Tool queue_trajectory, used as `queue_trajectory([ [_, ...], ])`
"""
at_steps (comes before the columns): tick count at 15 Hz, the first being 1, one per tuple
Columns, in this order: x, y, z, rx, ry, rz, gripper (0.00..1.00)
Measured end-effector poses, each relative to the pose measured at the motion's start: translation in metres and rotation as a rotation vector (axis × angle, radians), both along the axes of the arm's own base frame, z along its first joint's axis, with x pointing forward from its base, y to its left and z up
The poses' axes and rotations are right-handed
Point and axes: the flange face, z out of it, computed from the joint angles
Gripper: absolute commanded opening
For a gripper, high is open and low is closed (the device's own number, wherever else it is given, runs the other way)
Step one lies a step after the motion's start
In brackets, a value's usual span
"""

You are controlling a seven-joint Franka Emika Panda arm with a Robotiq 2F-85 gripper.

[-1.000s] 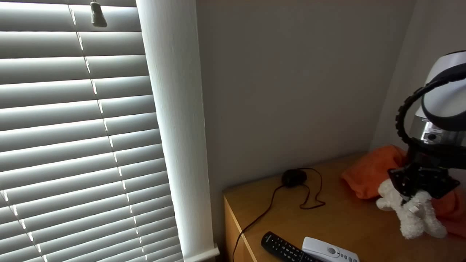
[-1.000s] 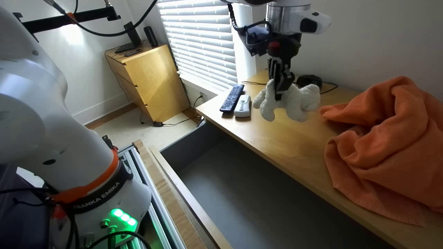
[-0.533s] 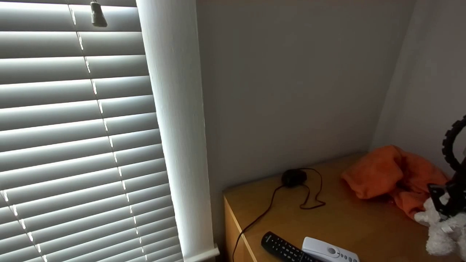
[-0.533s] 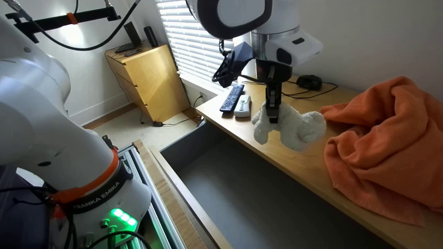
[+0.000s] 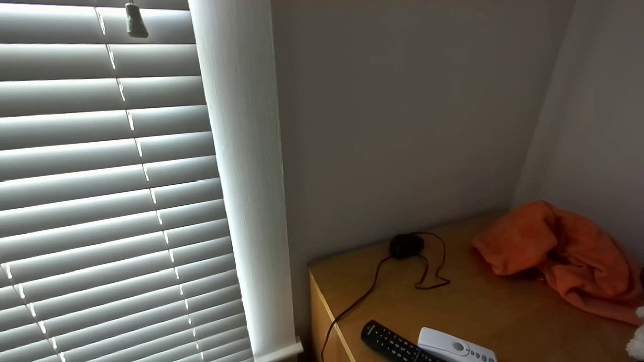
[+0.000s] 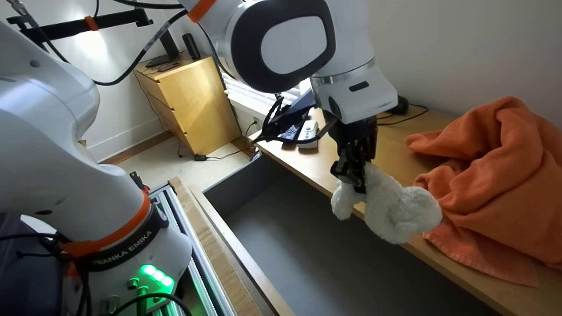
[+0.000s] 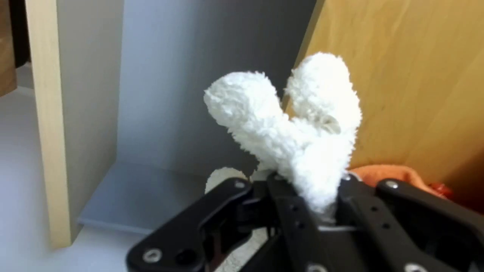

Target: Put the white fluffy toy in the open drawer

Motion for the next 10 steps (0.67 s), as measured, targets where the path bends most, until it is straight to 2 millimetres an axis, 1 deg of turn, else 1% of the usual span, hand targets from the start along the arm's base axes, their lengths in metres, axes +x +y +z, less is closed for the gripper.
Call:
queue_trajectory([
  [3, -0.018, -0.025, -0.005, -0.088, 0.029, -0.062, 0.05],
  [6, -0.032, -0.035, -0.02, -0.142, 0.07, -0.022, 0.05],
  [7, -0.035, -0.036, -0.026, -0.15, 0.08, -0.004, 0.19],
  [8, -0.037, -0.037, -0.032, -0.145, 0.09, -0.004, 0.19],
  [10, -0.035, -0.037, -0.032, -0.146, 0.089, -0.001, 0.19],
])
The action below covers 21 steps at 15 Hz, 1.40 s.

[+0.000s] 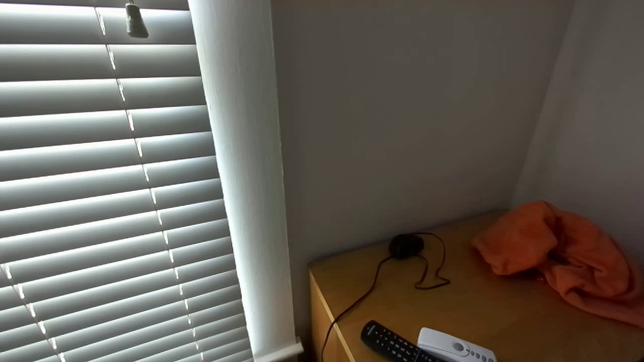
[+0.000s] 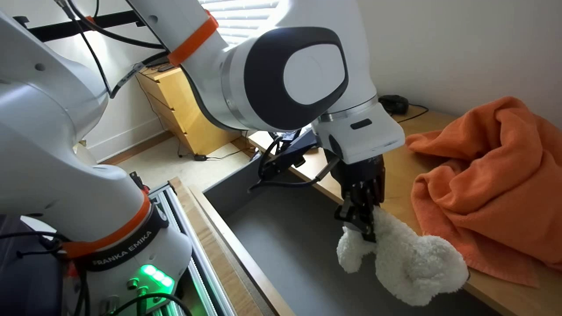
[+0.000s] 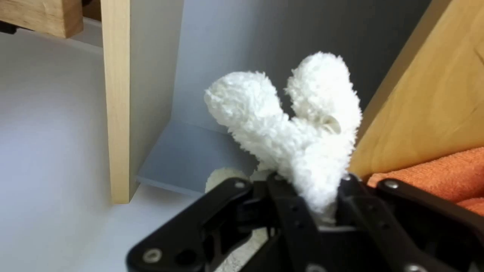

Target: Put the white fluffy toy in the open drawer

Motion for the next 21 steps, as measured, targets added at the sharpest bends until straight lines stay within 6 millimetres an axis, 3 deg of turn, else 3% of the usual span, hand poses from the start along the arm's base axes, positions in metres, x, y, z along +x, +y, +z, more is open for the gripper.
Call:
queue_trajectory([
  [6, 0.002, 0.0, 0.002, -0.004, -0.006, 0.002, 0.19],
  [7, 0.002, 0.0, 0.002, -0.004, -0.006, 0.002, 0.05],
  [11, 0.001, 0.0, -0.002, 0.001, 0.005, 0.006, 0.05],
  [16, 0.004, -0.008, -0.036, 0.042, 0.033, 0.016, 0.05],
  [21, 0.013, -0.03, -0.074, 0.076, 0.044, 0.058, 0.05],
])
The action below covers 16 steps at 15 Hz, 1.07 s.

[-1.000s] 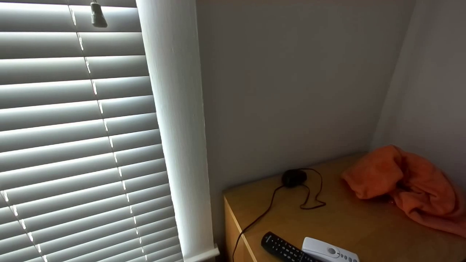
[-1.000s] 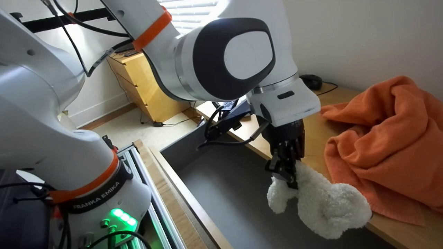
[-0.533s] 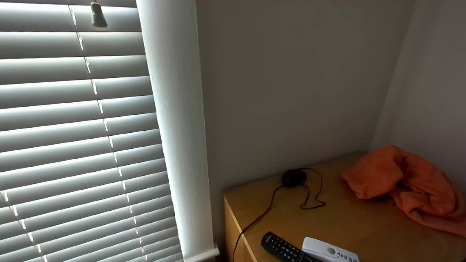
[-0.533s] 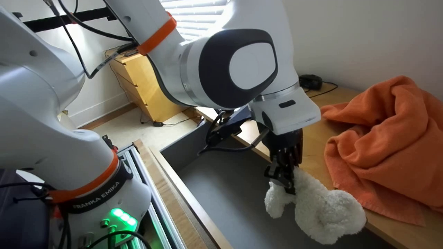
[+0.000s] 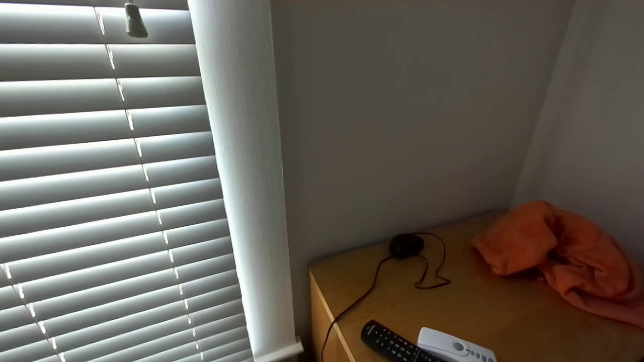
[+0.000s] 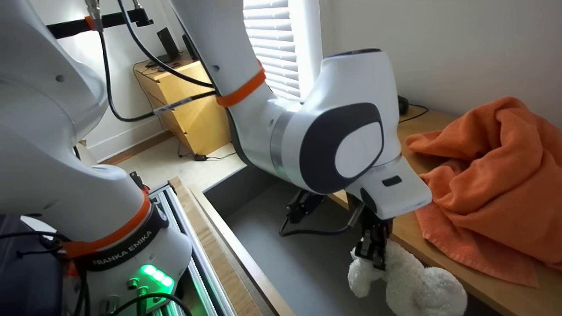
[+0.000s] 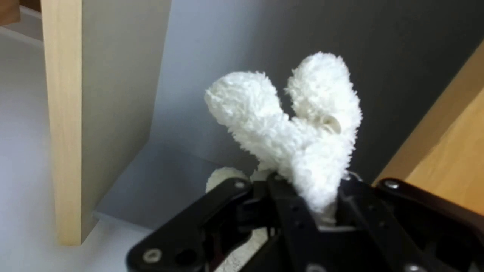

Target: Put the white fluffy toy in the open drawer

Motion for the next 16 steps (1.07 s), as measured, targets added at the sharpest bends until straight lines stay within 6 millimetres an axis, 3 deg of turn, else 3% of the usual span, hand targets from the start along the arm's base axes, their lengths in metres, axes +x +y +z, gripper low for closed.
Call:
queue_trajectory([
  [8, 0.011, -0.037, -0.06, 0.01, 0.082, 0.069, 0.05],
  [16, 0.002, -0.056, -0.11, 0.038, 0.161, 0.236, 0.05],
])
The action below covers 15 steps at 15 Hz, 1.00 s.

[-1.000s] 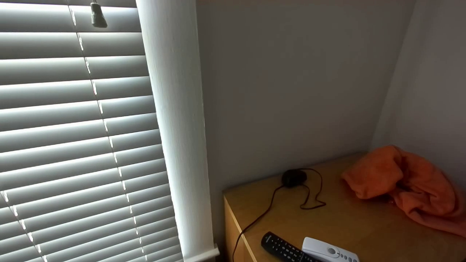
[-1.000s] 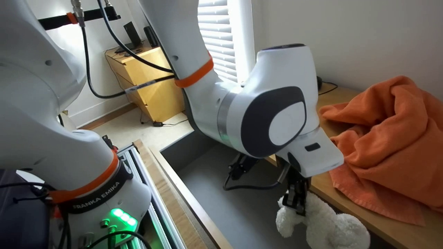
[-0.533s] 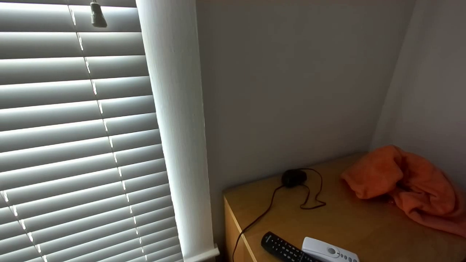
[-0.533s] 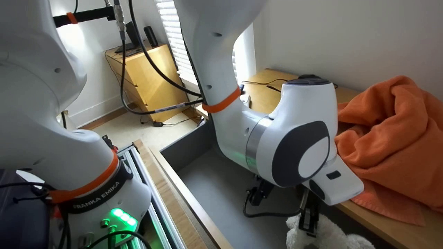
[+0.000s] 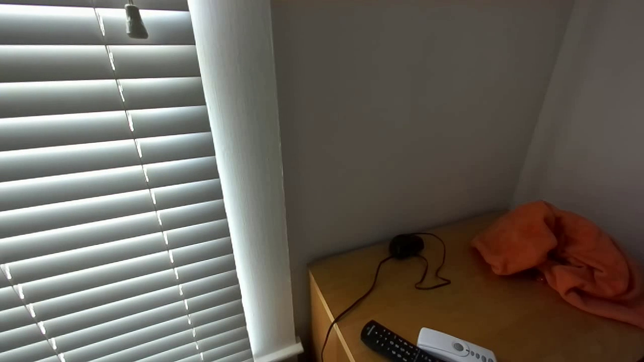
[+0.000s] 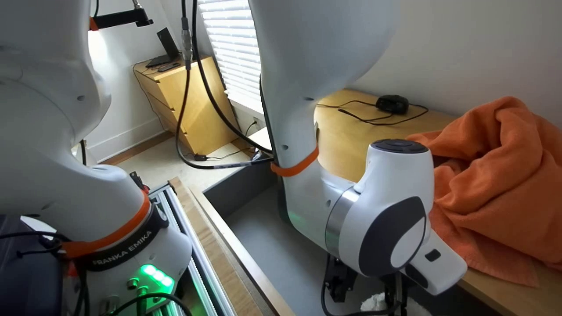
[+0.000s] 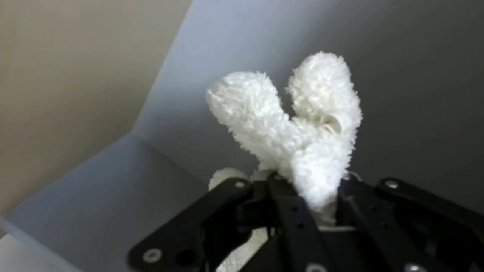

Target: Put the white fluffy toy in the open drawer

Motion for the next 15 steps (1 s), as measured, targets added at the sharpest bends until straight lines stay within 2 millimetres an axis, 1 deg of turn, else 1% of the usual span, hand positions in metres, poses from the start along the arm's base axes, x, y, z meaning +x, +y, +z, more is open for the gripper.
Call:
queue_trajectory([
  [3, -0.005, -0.01, -0.012, 0.001, 0.002, 0.088, 0.05],
  [6, -0.011, -0.024, -0.018, -0.007, -0.015, 0.167, 0.05],
  [7, -0.013, -0.027, -0.02, -0.003, -0.022, 0.189, 0.44],
  [8, -0.016, -0.028, -0.024, 0.003, -0.028, 0.208, 0.45],
  [11, -0.023, -0.027, -0.034, 0.026, -0.035, 0.252, 0.65],
  [12, -0.025, -0.026, -0.036, 0.031, -0.032, 0.265, 0.74],
  [14, -0.027, -0.028, -0.036, 0.033, -0.027, 0.285, 0.88],
  [15, -0.027, -0.031, -0.035, 0.031, -0.026, 0.293, 0.96],
])
